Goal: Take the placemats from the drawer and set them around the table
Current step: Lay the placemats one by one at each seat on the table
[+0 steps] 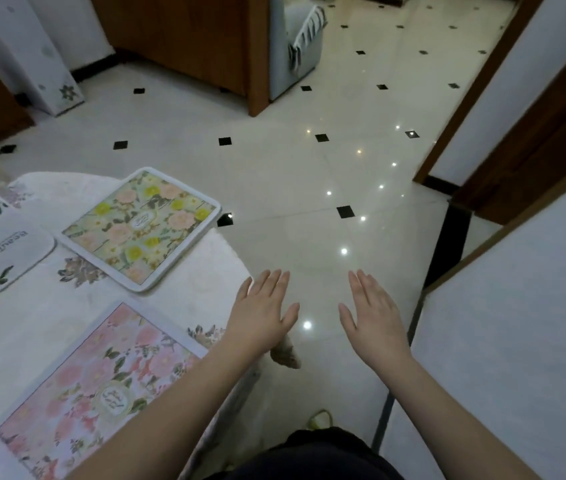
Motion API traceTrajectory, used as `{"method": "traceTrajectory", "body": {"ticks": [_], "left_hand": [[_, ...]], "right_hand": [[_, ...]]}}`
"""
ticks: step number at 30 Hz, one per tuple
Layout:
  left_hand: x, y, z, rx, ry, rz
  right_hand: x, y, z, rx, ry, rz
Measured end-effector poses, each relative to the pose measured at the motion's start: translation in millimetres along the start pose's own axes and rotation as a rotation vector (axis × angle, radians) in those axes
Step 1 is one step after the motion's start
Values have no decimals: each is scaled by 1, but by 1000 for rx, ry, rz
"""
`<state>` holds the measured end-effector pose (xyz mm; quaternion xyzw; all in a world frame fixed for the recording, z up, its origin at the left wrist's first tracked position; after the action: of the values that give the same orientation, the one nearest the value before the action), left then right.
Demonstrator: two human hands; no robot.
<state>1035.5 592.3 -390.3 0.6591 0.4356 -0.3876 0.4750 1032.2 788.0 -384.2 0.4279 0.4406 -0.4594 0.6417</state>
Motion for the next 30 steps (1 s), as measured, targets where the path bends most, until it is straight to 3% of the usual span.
{"method": "traceTrajectory", "body": {"ticks": [11, 30], "left_hand": [[-20, -90, -70, 75, -119, -17], [-46, -199, -102, 223, -183, -113]], "right_hand": [[-23, -43, -93, 139, -42, -24], [-51, -109, -148, 255, 45, -69]]}}
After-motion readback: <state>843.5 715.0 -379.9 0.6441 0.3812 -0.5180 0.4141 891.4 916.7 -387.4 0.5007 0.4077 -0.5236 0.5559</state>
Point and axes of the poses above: each hand's wrist, its own y-axis away from the middle knuckle, its own x-axis out of the palm, z = x × y, the point moved 8 cm from there along -y, towards the middle knuckle, and after that the axes turned 9 degrees about z, right-handed, at the moved point
